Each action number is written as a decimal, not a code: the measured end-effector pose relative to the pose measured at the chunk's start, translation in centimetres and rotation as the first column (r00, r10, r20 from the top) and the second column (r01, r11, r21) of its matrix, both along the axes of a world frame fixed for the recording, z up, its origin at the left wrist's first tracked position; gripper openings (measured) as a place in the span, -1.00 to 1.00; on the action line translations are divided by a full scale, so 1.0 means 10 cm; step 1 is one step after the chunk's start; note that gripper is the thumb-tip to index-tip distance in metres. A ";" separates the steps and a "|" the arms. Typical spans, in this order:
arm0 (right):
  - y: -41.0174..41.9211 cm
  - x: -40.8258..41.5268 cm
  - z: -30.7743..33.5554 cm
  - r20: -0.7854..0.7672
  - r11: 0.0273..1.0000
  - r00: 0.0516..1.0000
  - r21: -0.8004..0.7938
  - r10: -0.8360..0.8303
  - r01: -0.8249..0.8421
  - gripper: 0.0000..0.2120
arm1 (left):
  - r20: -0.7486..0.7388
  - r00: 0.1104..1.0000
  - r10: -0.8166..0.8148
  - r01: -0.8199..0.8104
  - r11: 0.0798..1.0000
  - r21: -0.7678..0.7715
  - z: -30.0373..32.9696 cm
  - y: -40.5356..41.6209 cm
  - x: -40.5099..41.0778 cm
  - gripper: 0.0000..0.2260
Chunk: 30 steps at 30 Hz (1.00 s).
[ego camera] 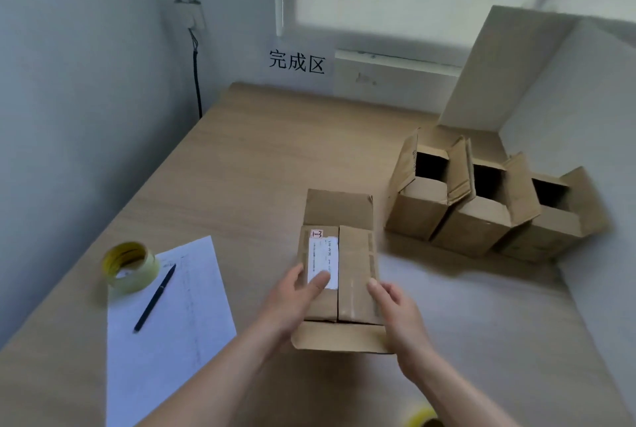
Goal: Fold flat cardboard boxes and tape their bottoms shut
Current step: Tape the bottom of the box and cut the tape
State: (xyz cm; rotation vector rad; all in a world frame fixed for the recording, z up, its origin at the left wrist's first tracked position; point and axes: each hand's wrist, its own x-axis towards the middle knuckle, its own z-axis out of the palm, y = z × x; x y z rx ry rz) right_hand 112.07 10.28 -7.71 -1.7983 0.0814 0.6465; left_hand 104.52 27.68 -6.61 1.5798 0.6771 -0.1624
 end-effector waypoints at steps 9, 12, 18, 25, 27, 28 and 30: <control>0.16 0.18 -0.15 0.207 0.894 0.929 -0.398 0.306 -0.206 -0.02 | -0.112 0.990 -0.084 0.127 0.877 0.464 -0.40 0.03 0.17 0.17; 0.16 0.25 -0.19 0.284 0.882 0.883 -0.404 0.374 -0.244 -0.14 | -0.098 0.993 -0.068 0.110 0.846 0.522 -0.46 0.08 0.21 0.10; 0.34 0.56 -0.18 0.468 0.968 0.877 -0.249 0.113 0.008 -0.74 | 0.180 0.981 0.074 -0.163 0.821 0.547 -0.30 0.29 0.55 -0.63; 0.72 1.65 0.18 0.186 0.943 0.947 -0.159 -0.263 0.293 -0.47 | 0.141 0.950 0.279 -0.311 0.893 0.327 0.15 0.58 1.88 -0.68; 0.70 1.80 0.14 0.029 0.941 0.955 -0.163 -0.294 0.295 -0.46 | 0.104 0.951 0.292 -0.310 0.902 0.299 0.06 0.59 2.16 -0.69; 0.68 1.81 0.13 -0.032 0.943 0.951 -0.150 -0.306 0.298 -0.42 | 0.075 0.956 0.283 -0.292 0.915 0.278 -0.01 0.58 2.25 -0.71; 0.64 1.80 0.09 -0.071 0.948 0.951 -0.132 -0.301 0.290 -0.42 | 0.025 0.970 0.240 -0.240 0.951 0.193 -0.15 0.55 2.33 -0.73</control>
